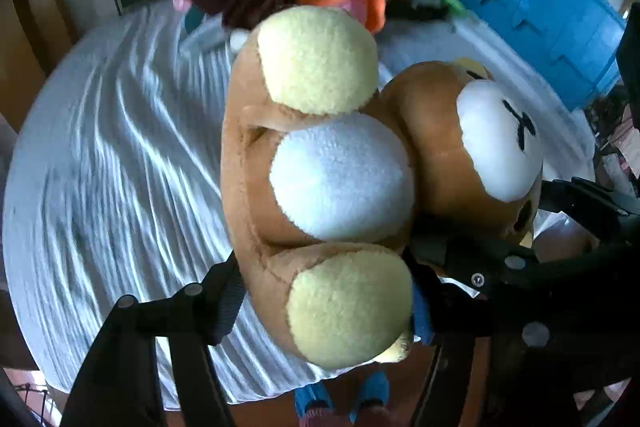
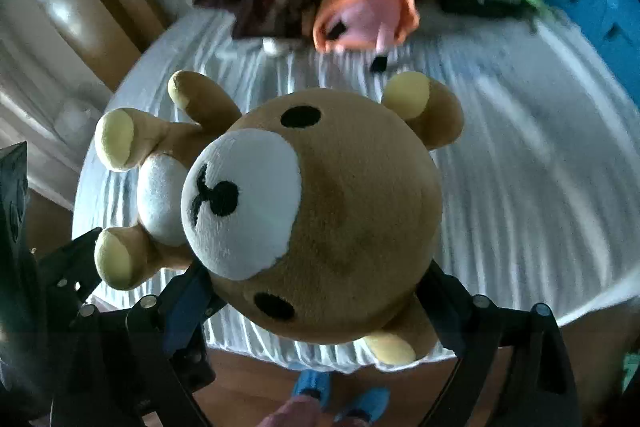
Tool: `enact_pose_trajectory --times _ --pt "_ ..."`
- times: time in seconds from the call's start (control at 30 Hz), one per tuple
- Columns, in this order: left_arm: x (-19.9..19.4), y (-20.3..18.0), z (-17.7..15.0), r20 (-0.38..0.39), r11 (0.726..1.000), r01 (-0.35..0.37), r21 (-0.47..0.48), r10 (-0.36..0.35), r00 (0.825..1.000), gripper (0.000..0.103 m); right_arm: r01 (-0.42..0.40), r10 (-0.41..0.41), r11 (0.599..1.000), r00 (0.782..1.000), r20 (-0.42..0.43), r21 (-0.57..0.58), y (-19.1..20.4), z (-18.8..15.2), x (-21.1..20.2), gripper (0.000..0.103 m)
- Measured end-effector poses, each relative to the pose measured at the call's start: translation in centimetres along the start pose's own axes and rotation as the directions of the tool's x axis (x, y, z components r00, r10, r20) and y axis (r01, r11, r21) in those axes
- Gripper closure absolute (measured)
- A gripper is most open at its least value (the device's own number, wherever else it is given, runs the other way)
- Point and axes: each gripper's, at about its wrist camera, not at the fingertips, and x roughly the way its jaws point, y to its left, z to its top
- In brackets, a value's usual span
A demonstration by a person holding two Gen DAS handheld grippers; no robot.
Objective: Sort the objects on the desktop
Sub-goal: 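Carry both brown plush toys into the blue crate and release them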
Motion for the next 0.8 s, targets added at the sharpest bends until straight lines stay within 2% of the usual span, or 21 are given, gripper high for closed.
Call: enact_pose_trajectory --times 0.17,0.3,0.53,0.7,0.8 --pt "-3.8 -1.8 2.1 0.091 1.0 -0.003 0.008 0.003 0.996 0.037 0.011 -0.008 0.999 0.995 0.095 -0.03 0.2 1.5 -4.4 0.009" --pt "-7.1 -4.0 3.6 0.181 0.999 -0.021 0.024 0.016 0.983 0.037 0.018 -0.008 0.998 0.984 0.177 -0.057 -0.1 2.6 -8.6 0.009" --pt "-13.0 -9.8 5.9 0.327 0.998 -0.037 0.056 0.017 0.945 0.037 0.05 -0.016 0.994 0.947 0.322 -0.098 -2.0 3.4 -16.7 0.009" --pt "-15.9 -14.8 8.7 0.411 0.994 -0.018 0.106 -0.027 0.911 0.037 0.107 -0.055 0.989 0.907 0.417 -0.103 -5.1 4.4 -22.3 0.009" --pt "-16.7 -18.2 11.8 0.455 0.987 0.001 0.159 -0.074 0.887 0.037 0.142 -0.087 0.986 0.88 0.467 -0.083 -7.4 5.7 -25.3 0.009"
